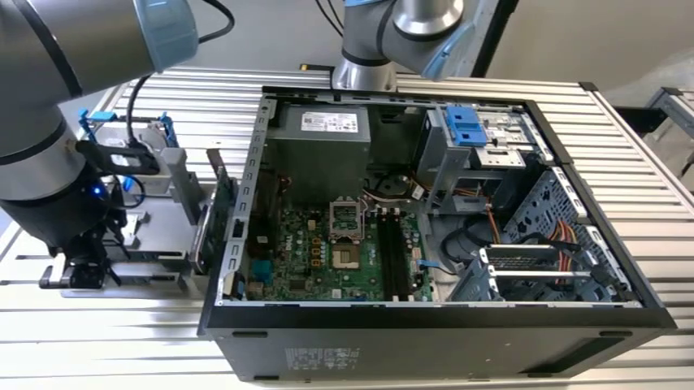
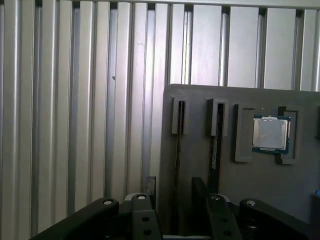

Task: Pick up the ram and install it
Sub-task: 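Pick up the ram and move it above insertion slot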

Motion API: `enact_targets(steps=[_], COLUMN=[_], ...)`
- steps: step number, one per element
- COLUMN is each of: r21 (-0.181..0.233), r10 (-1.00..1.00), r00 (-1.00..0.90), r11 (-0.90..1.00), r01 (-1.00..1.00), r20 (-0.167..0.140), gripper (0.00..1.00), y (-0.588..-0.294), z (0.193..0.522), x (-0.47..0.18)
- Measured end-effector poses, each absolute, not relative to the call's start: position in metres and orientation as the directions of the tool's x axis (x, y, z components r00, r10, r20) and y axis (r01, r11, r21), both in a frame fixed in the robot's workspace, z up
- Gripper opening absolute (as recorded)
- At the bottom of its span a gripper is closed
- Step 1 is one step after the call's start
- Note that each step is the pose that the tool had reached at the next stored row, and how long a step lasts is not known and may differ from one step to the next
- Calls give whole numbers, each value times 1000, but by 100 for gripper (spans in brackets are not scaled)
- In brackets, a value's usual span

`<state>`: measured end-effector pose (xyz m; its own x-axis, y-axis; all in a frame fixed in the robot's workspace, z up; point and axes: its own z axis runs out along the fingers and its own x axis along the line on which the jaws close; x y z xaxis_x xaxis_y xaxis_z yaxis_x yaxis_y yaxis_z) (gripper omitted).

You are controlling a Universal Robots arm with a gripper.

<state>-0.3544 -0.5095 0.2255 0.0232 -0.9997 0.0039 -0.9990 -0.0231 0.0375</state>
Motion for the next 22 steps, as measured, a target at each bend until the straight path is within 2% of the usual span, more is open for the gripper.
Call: enact_targets(steps=[22], r21=[37], r10=[-1000], r00=[23], r11=[-23], r01=[-999], r20=[4], gripper=[100], y=[-510], z=[216], x=[-353])
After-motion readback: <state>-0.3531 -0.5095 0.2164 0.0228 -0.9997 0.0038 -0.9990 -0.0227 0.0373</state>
